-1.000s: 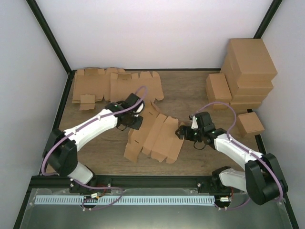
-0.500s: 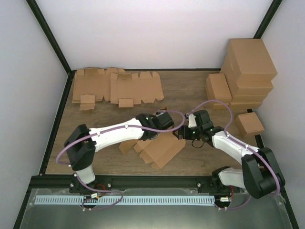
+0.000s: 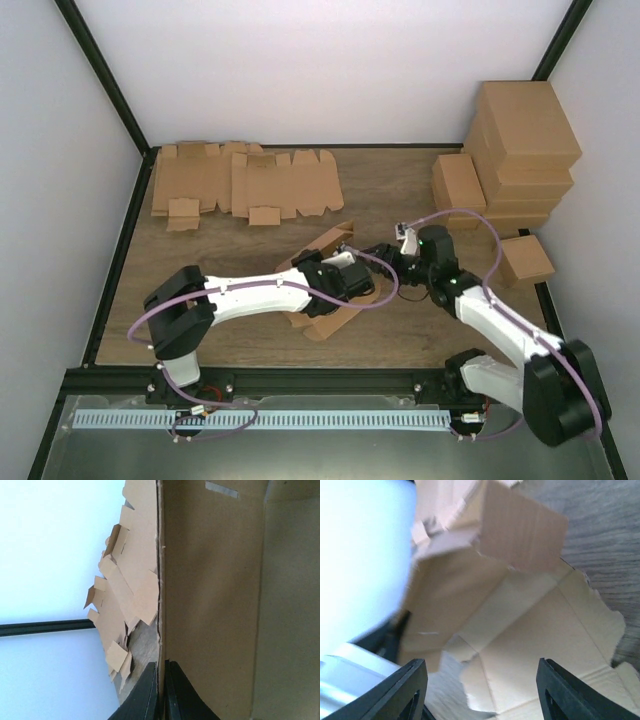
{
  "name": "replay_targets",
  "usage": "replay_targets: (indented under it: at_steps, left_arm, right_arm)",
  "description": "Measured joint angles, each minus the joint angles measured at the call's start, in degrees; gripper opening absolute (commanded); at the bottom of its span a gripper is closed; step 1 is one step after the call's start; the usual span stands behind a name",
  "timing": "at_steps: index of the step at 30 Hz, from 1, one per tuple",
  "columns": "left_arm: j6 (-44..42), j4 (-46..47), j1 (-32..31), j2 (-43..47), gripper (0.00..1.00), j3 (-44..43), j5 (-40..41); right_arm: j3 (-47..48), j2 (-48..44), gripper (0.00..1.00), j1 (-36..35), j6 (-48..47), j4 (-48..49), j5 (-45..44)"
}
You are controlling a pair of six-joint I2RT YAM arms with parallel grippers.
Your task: Fold the paper box
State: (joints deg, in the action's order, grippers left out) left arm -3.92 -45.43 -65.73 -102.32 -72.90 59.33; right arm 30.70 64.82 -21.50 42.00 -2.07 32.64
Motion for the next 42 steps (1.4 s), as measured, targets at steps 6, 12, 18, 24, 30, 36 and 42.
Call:
replay_targets:
  at_steps: [6,12,18,24,30,36,42]
  left_arm:
    - [-0.66,4.55,-2.54,0.61,0.04,4.81,3.56]
    - [-0.48,7.02,-3.37,0.61,0.04,6.29,4.48]
    - [0.52,7.48,-3.37,0.52,0.04,6.38,4.7]
    - [1.29,7.5,-4.0,0.22,0.05,6.67,5.38]
    - [1.97,7.72,-4.33,0.22,0.05,7.15,5.57]
    - [2.03,7.98,-4.33,0.2,0.07,7.15,5.53]
    - [2.21,8.31,-4.35,0.2,0.18,7.15,4.72]
  right_arm:
    - [-4.72,-11.87,0.63,0.0,16.87,7.21,-5.66]
    - [-4.83,-7.56,0.7,0.0,24.57,12.52,-5.92]
    - [-6.6,1.51,0.68,-0.31,31.15,21.22,-1.57]
    - [-7.52,4.48,0.67,-1.27,35.8,29.94,0.31]
    - [-6.99,6.29,0.62,-1.84,38.16,34.93,0.52]
    - [-5.05,12.0,0.5,-2.8,39.36,37.68,1.79]
    - [-4.13,16.76,0.29,-3.26,41.18,40.37,3.32]
